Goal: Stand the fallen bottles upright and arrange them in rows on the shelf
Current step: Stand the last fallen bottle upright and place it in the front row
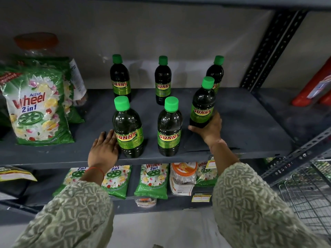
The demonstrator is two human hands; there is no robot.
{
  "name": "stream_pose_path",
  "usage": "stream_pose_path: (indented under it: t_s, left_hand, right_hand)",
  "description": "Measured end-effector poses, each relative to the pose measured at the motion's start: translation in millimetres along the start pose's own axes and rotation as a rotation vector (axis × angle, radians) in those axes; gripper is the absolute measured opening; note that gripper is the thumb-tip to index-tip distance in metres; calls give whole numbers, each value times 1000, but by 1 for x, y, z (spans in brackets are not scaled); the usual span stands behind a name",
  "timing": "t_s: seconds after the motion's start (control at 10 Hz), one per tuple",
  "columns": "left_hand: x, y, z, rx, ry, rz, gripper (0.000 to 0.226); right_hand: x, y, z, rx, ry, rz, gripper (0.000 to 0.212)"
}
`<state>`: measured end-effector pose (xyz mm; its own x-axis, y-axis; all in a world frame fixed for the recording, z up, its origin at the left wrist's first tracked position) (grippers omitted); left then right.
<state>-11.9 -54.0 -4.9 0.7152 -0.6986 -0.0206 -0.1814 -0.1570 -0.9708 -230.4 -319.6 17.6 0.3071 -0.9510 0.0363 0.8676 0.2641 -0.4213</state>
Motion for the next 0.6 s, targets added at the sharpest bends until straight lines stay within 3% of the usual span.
stream_pose_path:
  t_s: [0.1, 0.2, 0.3, 0.4, 0.6]
  left_hand:
    - [0, 1, 1, 1, -3, 5, 53]
    - [0, 2, 2, -5, -3, -1, 53]
    - [0, 1, 1, -7, -6, -2, 53]
    - [-1, 1, -1, -5, -7, -10, 52]
    - [1, 2, 2, 5, 13, -24, 53]
  right_hand:
    - [-4, 3, 2, 24, -21, -122, 89]
    - [-9, 1, 3, 31, -65, -101, 62]
    - [-9, 0, 2, 2, -93, -69, 59]
    - [-11, 0, 0, 13, -91, -31, 77]
    - [-15, -5, -1, 69, -58, 23, 63]
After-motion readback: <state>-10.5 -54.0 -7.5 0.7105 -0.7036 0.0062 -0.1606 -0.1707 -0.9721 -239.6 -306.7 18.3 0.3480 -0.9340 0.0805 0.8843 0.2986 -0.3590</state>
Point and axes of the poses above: each hand's wrist, its own x-axis towards the middle knuckle, its own y-axis out of the palm, z = x × y, the point moved 3 cm from there along x, towards the middle knuckle, and after that the axes turned 1 degree about x, right-handed, at the moved point
